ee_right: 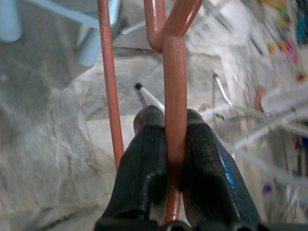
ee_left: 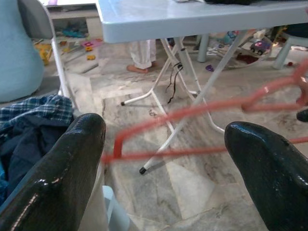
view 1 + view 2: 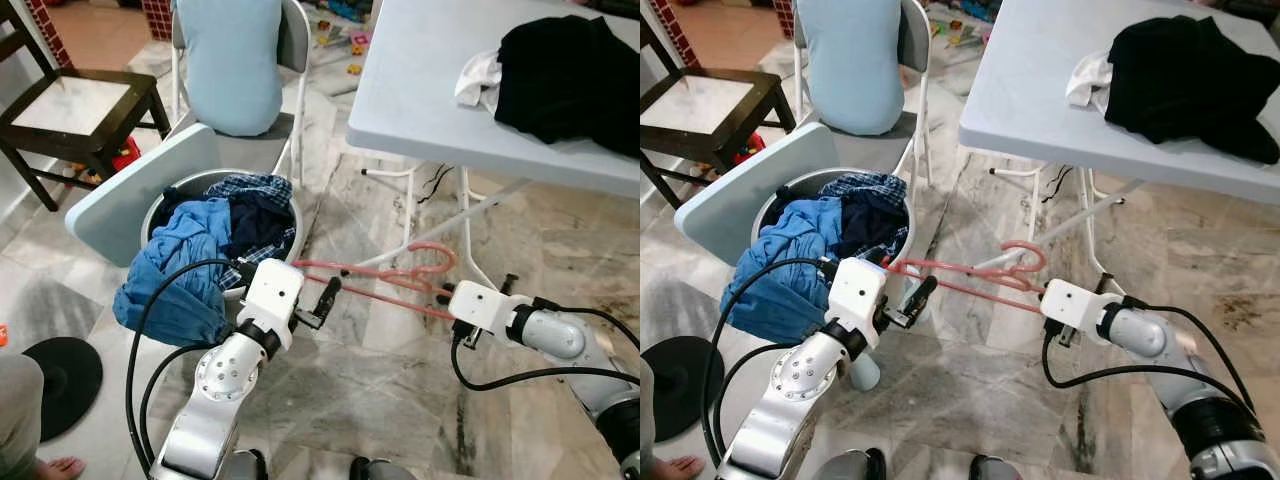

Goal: Hang hanger

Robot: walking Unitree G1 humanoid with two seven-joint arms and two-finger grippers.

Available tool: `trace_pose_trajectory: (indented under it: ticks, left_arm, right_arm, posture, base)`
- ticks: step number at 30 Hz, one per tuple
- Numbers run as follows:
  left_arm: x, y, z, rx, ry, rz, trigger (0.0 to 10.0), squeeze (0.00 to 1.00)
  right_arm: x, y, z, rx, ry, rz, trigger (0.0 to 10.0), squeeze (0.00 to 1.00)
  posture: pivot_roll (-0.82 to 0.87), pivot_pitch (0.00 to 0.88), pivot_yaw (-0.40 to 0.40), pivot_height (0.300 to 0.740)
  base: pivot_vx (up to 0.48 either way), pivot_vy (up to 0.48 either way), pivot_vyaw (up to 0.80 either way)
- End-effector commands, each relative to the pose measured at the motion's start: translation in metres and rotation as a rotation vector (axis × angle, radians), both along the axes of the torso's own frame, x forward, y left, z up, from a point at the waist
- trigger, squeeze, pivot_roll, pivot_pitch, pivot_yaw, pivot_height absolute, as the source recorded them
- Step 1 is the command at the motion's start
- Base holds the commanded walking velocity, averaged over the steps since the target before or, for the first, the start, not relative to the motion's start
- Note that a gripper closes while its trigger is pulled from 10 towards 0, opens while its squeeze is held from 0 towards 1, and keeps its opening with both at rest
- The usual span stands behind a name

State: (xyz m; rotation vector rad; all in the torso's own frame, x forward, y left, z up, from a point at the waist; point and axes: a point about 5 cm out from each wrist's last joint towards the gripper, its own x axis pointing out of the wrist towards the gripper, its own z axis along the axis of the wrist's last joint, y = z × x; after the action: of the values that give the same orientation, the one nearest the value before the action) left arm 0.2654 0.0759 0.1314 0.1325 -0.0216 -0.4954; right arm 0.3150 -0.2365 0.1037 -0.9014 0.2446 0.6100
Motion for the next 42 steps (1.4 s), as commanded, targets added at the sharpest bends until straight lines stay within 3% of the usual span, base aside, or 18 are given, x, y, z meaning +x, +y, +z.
trace_pose_trajectory:
  ticks: [1, 3, 4, 5, 8, 11, 16, 20, 23, 27, 34, 42]
  left_arm:
    - [-0.001, -0.004, -0.001, -0.004, 0.005, -0.028, 10.0, 0.0]
    - [-0.001, -0.004, -0.002, -0.013, 0.014, -0.033, 10.0, 0.0]
    - [-0.001, -0.004, -0.002, -0.013, 0.014, -0.033, 10.0, 0.0]
    - [0.0, -0.002, -0.002, -0.014, 0.014, -0.018, 10.0, 0.0]
    - [0.001, 0.0, -0.005, -0.034, 0.04, -0.011, 10.0, 0.0]
    - [0.003, 0.004, -0.006, -0.055, 0.055, 0.008, 10.0, 0.0]
    - [0.003, 0.004, -0.007, -0.102, 0.088, -0.006, 10.0, 0.0]
    - [0.003, 0.003, -0.008, -0.092, 0.086, -0.002, 10.0, 0.0]
    - [0.003, 0.003, -0.008, -0.098, 0.094, 0.001, 10.0, 0.0]
    - [0.002, 0.002, -0.01, -0.11, 0.112, -0.012, 10.0, 0.0]
    - [-0.001, -0.001, -0.009, -0.155, 0.13, -0.088, 10.0, 0.0]
    - [-0.008, -0.007, -0.014, -0.14, 0.165, -0.157, 10.0, 0.0]
  right_arm:
    - [-0.001, -0.004, 0.0, 0.044, 0.008, -0.055, 0.0, 0.0]
    - [0.003, -0.009, -0.002, 0.188, 0.047, -0.236, 0.0, 0.0]
    - [0.003, -0.009, -0.002, 0.188, 0.047, -0.236, 0.0, 0.0]
    - [0.007, -0.013, -0.003, 0.317, 0.047, -0.387, 0.0, 0.0]
    - [0.009, -0.016, -0.003, 0.455, 0.05, -0.526, 0.0, 0.0]
    - [0.009, -0.018, -0.001, 0.493, 0.021, -0.607, 0.0, 0.0]
    - [0.006, -0.022, 0.001, 0.472, -0.036, -0.665, 0.0, 0.0]
    - [-0.01, -0.054, -0.011, 0.434, -0.059, -0.952, 0.0, 0.0]
    - [-0.017, -0.062, -0.017, 0.394, -0.042, -1.015, 0.0, 0.0]
    - [-0.022, -0.06, -0.021, 0.468, -0.04, -1.085, 0.0, 0.0]
    - [-0.014, -0.037, -0.014, 0.565, -0.051, -1.062, 0.0, 0.0]
    - [-0.011, -0.03, -0.009, 0.584, -0.069, -1.021, 0.0, 0.0]
  posture:
    - [-0.04, 0.19, -0.066, 0.74]
    - [-0.04, 0.19, -0.066, 0.74]
    - [-0.04, 0.19, -0.066, 0.74]
    - [-0.04, 0.19, -0.066, 0.74]
    - [-0.04, 0.19, -0.066, 0.74]
    - [-0.04, 0.197, -0.065, 0.74]
    - [-0.05, 0.198, -0.068, 0.74]
    - [-0.05, 0.199, -0.072, 0.74]
    - [-0.05, 0.201, -0.073, 0.74]
    - [-0.05, 0.199, -0.069, 0.74]
    - [-0.05, 0.202, -0.058, 0.74]
    - [-0.05, 0.206, -0.055, 0.74]
  base:
    - [0.0, 0.0, 0.0]
    - [0.0, 0.0, 0.0]
    - [0.0, 0.0, 0.0]
    - [0.0, 0.0, 0.0]
    - [0.0, 0.0, 0.0]
    - [0.0, 0.0, 0.0]
    - [0.0, 0.0, 0.0]
    - [0.0, 0.0, 0.0]
    - [0.0, 0.0, 0.0]
    - [0.0, 0.0, 0.0]
    - [0.038, 0.0, -0.57]
    - [0.284, 0.0, -0.8]
